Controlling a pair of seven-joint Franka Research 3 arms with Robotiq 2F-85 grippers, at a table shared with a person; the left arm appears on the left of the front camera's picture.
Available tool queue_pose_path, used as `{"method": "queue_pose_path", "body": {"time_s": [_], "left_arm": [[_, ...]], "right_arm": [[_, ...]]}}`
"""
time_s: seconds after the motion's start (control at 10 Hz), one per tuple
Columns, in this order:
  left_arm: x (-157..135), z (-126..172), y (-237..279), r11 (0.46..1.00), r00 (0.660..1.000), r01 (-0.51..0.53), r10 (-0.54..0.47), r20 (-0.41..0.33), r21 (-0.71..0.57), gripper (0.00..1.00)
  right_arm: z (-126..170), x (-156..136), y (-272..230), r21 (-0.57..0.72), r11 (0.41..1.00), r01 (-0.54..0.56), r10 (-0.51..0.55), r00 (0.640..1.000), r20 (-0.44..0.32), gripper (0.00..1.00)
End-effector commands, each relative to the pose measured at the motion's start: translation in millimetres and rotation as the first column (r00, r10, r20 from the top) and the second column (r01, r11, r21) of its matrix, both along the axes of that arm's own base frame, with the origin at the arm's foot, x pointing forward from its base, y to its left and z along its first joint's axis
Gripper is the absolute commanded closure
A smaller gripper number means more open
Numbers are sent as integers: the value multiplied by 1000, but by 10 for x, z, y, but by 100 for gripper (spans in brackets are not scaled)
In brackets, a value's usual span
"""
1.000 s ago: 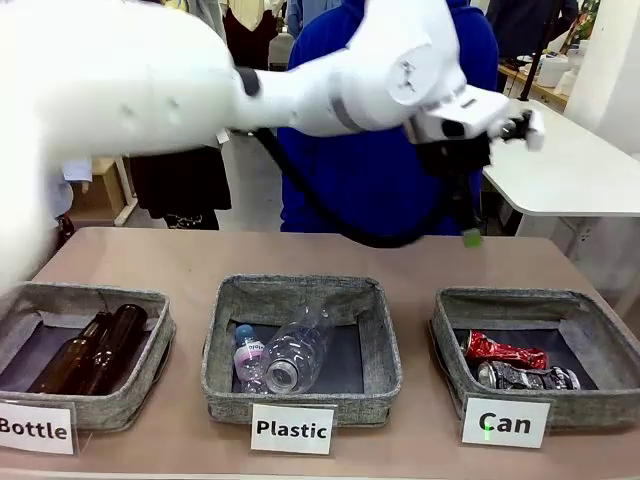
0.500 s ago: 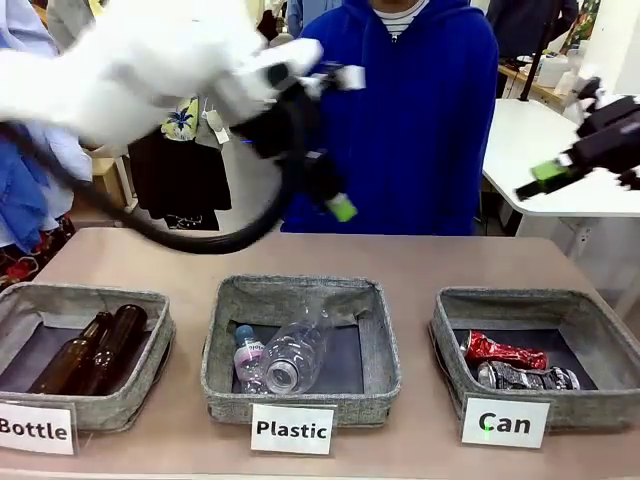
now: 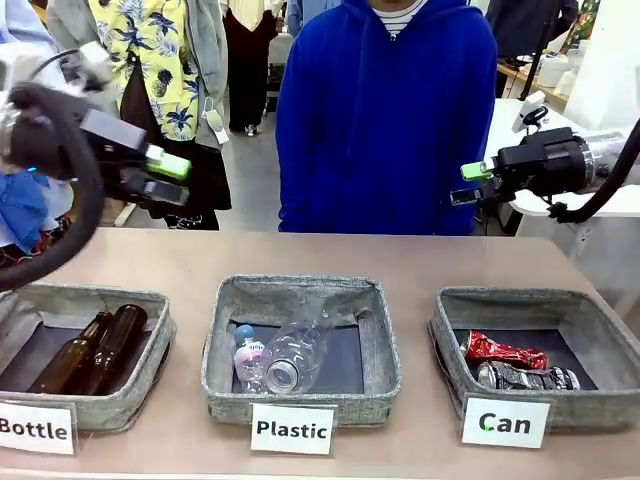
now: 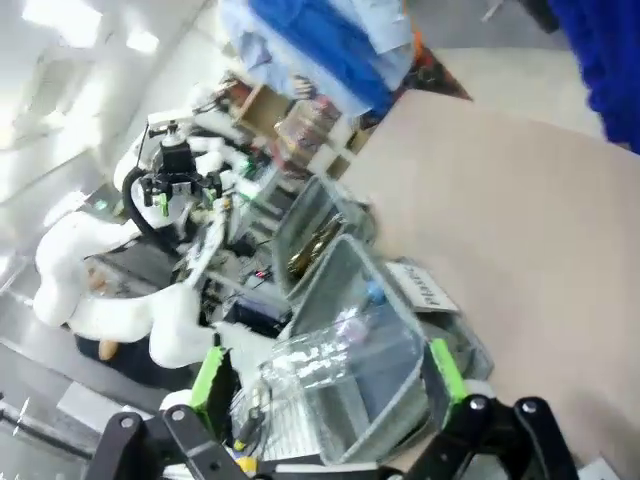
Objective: Sort the can waste into the basket.
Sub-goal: Pick up the can waste from the table and place it in the right Fabric basket.
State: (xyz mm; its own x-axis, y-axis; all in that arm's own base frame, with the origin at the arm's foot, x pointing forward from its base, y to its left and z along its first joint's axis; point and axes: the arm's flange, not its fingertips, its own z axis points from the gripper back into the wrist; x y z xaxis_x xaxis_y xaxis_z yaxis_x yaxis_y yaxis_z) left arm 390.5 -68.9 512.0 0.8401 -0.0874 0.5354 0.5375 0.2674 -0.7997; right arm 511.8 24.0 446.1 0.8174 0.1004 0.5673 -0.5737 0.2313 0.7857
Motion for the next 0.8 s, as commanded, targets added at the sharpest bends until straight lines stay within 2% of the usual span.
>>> {"method": "queue_pose_path", "body": {"time_s": [0.0, 0.7], "left_arm": [[-82, 239, -440, 990, 993, 108, -112, 48, 91, 30], [-82, 239, -440, 990, 993, 108, -112, 48, 91, 30]], "right_arm": [[30, -52, 45, 36, 998, -59, 59, 998, -4, 0], [30, -52, 45, 36, 998, -59, 59, 998, -4, 0]]}}
